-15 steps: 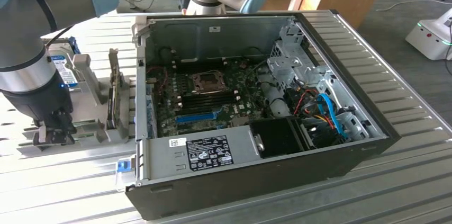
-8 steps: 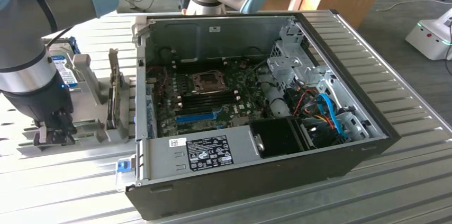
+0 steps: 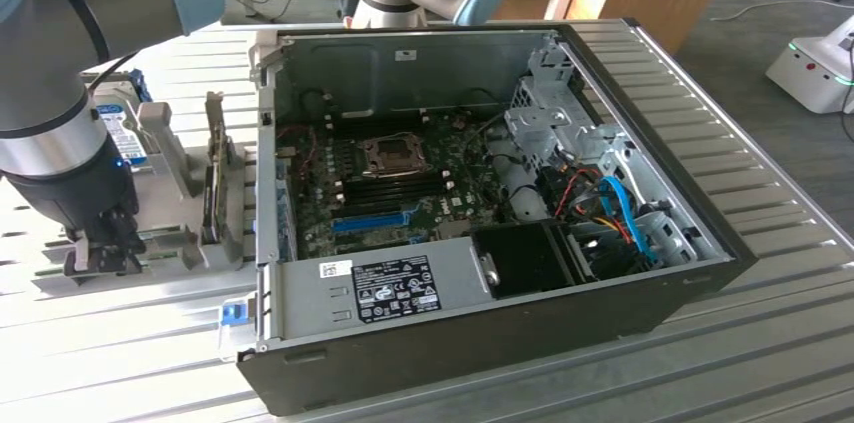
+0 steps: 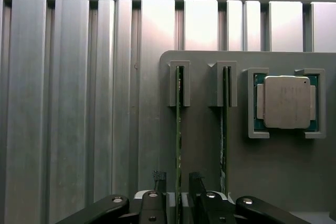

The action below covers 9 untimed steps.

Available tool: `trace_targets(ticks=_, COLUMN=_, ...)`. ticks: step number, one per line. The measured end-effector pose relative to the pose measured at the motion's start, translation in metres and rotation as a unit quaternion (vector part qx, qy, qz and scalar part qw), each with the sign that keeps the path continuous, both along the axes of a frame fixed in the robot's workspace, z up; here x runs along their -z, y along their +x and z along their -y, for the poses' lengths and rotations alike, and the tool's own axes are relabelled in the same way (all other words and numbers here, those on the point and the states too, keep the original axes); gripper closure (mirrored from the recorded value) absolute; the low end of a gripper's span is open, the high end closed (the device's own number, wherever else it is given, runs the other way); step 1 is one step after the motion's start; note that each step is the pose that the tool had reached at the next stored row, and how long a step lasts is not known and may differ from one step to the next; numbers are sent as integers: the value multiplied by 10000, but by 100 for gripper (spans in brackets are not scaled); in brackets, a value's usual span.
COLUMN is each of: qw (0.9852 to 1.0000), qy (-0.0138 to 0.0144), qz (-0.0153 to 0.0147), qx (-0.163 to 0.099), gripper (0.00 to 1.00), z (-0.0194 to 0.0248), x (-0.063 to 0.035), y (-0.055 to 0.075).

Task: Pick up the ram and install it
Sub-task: 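Pick up the ram and move it above insertion slot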

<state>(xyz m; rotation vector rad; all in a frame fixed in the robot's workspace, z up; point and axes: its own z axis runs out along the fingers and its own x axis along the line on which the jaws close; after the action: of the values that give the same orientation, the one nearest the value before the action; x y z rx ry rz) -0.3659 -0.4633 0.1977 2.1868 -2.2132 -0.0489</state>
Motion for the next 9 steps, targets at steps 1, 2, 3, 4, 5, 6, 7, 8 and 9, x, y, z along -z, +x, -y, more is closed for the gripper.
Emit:
trace_targets(ticks=1, qw=10000, qy=0, qz=0, qx=0, gripper=69, z=0, x=0, y=0)
trace_targets(ticks=2, qw=10000, qy=0, qz=0, qx=0, gripper=69, z=0, x=0, y=0)
trace_targets(ticks=3, qw=10000, qy=0, qz=0, qx=0, gripper=69, z=0, x=0, y=0)
trace_targets(ticks=4, qw=10000, qy=0, qz=0, qx=0, gripper=69, z=0, x=0, y=0)
trace_targets(ticks=5, qw=10000, qy=0, qz=0, qx=0, gripper=69, z=0, x=0, y=0)
trace_targets(ticks=6, qw=10000, qy=0, qz=0, qx=0, gripper=69, z=0, x=0, y=0)
trace_targets(ticks=7, qw=10000, qy=0, qz=0, qx=0, gripper=70, z=0, x=0, y=0)
trace_targets(ticks=8, qw=10000, qy=0, qz=0, qx=0, gripper=70, z=0, x=0, y=0)
trace_targets(ticks=9, qw=10000, qy=0, qz=0, qx=0, gripper=70, z=0, x=0, y=0)
